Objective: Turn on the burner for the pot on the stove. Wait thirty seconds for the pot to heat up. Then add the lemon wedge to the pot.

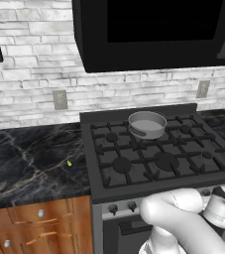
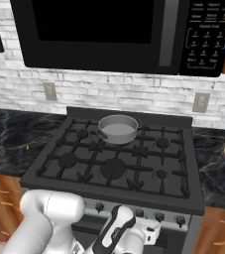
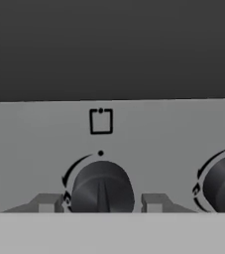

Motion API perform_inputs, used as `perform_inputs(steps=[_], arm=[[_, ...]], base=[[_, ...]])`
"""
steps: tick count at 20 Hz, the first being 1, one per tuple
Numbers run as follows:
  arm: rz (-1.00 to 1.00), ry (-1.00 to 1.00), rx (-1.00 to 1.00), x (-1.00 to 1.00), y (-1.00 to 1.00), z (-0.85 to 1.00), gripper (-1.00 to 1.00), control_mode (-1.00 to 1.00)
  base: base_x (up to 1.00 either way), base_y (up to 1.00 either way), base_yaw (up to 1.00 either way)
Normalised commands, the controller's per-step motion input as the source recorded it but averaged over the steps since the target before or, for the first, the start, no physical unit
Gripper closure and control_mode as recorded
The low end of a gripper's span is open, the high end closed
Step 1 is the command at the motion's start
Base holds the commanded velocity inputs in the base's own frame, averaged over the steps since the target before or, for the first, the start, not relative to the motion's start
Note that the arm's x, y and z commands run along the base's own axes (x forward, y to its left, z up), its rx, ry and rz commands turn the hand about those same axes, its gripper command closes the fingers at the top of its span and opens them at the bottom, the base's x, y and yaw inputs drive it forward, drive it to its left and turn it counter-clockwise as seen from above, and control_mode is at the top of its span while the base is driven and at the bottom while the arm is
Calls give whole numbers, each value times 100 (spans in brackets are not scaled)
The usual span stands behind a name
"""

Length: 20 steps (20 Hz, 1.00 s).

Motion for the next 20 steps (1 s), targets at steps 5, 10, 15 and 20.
perform_inputs(steps=[5, 10, 15, 20], arm=[[0, -4, -8, 0, 0, 0, 100, -100], [0, 0, -3, 0, -1, 0, 100, -100], [0, 0, 0, 0, 0, 0, 100, -100], [0, 0, 0, 0, 0, -2, 100, -100]], base=[[0, 0, 0], [0, 0, 0], [0, 0, 0], [0, 0, 0]])
